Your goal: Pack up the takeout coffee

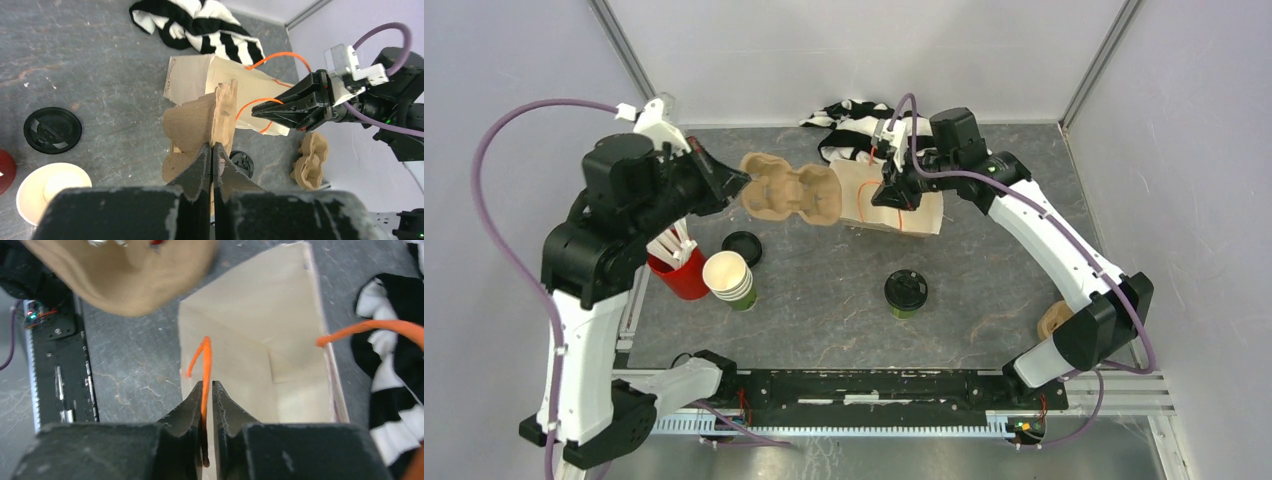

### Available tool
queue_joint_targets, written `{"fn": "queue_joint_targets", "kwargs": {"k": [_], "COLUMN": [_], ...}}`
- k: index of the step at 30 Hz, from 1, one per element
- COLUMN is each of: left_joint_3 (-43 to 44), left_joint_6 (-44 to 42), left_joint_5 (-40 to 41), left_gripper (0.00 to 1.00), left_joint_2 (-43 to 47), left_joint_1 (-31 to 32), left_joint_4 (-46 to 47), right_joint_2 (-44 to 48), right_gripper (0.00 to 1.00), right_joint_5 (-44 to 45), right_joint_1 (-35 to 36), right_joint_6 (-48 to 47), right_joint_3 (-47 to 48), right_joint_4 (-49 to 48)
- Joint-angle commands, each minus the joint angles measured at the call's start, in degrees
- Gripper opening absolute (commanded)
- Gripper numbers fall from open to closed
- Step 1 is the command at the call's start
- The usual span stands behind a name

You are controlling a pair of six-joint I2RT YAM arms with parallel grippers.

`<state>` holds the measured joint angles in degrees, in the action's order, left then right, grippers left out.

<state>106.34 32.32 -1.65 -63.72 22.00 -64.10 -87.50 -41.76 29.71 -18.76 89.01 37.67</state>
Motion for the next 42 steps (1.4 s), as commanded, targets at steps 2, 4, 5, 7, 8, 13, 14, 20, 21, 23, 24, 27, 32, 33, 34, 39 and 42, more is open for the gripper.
{"fn": "queue_joint_targets", "kwargs": {"k": [2, 4, 5, 7, 8, 13, 14, 20, 21, 23, 24, 27, 32, 33, 34, 39, 42], "left_joint_3": [0.7, 0.3, -0.2, -0.7, -0.8, -0.7, -0.6, 1.6, 2.0, 2.9, 3.1, 3.3, 3.5, 3.5, 3.5, 3.6, 4.7], "left_joint_6": [3.4, 3.4, 3.4, 3.5, 3.5, 2.6, 2.4, -0.1, -0.7, -2.6, -3.1, -4.3, -5.9, -6.1, -6.2, -6.7, -6.6], "left_joint_5": [4.7, 5.5, 5.6, 5.7, 5.6, 4.1, 3.6, 2.9, 3.4, 4.5, 4.6, 5.5, 8.1, 8.7, 9.4, 10.6, 10.5], "left_gripper": [0.02, 0.02, 0.02, 0.02, 0.02, 0.02, 0.02, 0.02, 0.02, 0.02, 0.02, 0.02, 0.02, 0.02, 0.02, 0.02, 0.02], "left_joint_2": [3.4, 4.0, 4.2, 4.3, 4.1, 2.2, 1.9, 0.4, 0.5, 0.7, 0.8, 1.5, 3.2, 3.5, 3.9, 4.3, 3.7], "left_joint_1": [0.1, 0.1, 0.1, 0.1, 0.1, 0.1, 0.1, 0.1, 0.1, 0.1, 0.1, 0.1, 0.1, 0.1, 0.1, 0.1, 0.1], "left_joint_4": [5.3, 6.3, 6.9, 7.7, 7.9, 8.8, 9.1, 9.3, 9.3, 9.3, 9.3, 9.2, 8.5, 8.3, 7.9, 6.7, 6.0], "right_joint_2": [1.2, 2.5, 3.6, 5.3, 6.1, 9.4, 9.7, 13.1, 14.1, 15.7, 15.5, 12.2, 2.2, 1.1, 0.1, -4.7, -8.1], "right_gripper": [0.31, 0.48, 0.56, 0.72, 0.77, 0.9, 0.91, 0.98, 0.98, 0.98, 0.98, 0.96, 0.86, 0.85, 0.84, 0.79, 0.75], "right_joint_5": [11.4, 15.8, 17.5, 22.0, 23.9, 27.7, 28.6, 39.0, 42.1, 48.9, 50.1, 50.9, 50.4, 49.5, 49.2, 51.0, 53.4], "right_joint_1": [-0.4, -0.3, -0.4, -0.4, -0.4, -0.4, -0.4, -1.1, -2.1, -9.1, -10.8, -13.7, -14.0, -13.9, -13.8, -12.8, -11.8], "right_joint_6": [7.5, 12.9, 16.0, 21.9, 24.1, 32.0, 32.9, 34.1, 34.6, 39.0, 40.0, 41.1, 39.1, 38.6, 38.0, 36.7, 36.2], "right_joint_3": [4.8, 4.2, 3.4, 2.5, 3.0, 5.0, 5.8, 8.7, 7.8, 5.1, 5.0, 7.2, 16.7, 17.4, 17.4, 17.8, 20.1], "right_joint_4": [-0.8, -1.3, -1.6, -1.1, -0.3, -0.8, -0.6, 0.3, -0.1, -0.8, -1.1, 0.9, 10.2, 11.0, 11.1, 10.8, 11.6]}}
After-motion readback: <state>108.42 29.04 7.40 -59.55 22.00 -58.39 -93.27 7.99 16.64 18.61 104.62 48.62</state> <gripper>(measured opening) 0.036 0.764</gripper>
